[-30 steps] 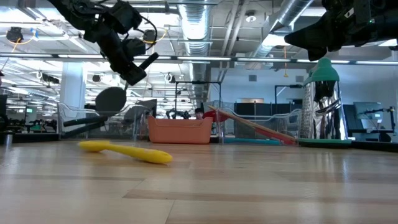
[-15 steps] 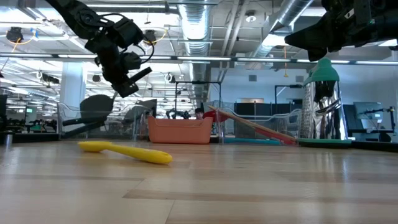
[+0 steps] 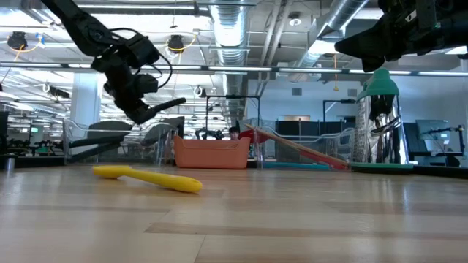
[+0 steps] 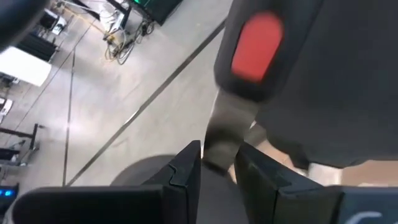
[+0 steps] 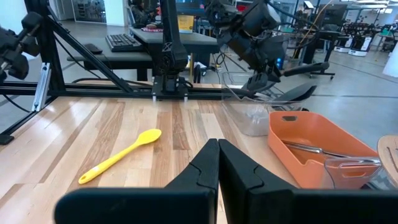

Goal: Pick & Place Kitchen Items
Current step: Put the black spatula into the left transparent bin

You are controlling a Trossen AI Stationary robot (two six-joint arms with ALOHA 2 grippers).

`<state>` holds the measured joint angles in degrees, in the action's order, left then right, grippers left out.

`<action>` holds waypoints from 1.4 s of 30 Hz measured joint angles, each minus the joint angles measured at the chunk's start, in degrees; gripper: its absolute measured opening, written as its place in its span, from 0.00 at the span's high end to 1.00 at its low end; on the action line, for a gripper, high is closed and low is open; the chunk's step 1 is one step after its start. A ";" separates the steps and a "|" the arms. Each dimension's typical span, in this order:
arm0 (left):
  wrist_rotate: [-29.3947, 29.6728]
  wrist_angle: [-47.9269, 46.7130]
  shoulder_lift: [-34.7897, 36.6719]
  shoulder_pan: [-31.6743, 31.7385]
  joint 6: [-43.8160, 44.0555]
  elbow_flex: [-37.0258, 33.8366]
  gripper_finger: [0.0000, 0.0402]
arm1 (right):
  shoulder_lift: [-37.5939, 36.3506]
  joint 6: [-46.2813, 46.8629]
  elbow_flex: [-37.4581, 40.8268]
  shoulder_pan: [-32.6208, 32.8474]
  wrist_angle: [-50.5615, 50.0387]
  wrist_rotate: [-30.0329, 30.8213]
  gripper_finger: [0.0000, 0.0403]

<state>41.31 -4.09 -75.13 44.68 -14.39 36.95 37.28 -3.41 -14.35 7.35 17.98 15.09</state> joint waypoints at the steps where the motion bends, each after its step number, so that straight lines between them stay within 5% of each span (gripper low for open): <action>1: 0.00 0.97 0.00 0.40 -0.06 -0.65 0.80 | 0.00 0.01 0.00 0.00 0.00 0.00 1.00; 14: -7.13 5.84 0.07 3.46 -0.12 -3.13 0.80 | 0.00 0.45 0.00 0.00 0.00 0.00 1.00; 28: -7.57 8.53 0.07 3.39 -0.31 -3.11 0.79 | 0.00 0.45 0.00 0.00 0.00 0.00 1.00; 42: -13.35 8.56 0.09 3.24 -0.33 -3.06 0.53 | 0.02 0.43 0.00 0.00 -0.94 0.00 1.00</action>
<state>27.97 4.47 -75.05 47.92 -14.72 33.89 37.30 -2.97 -14.35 7.35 17.04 15.09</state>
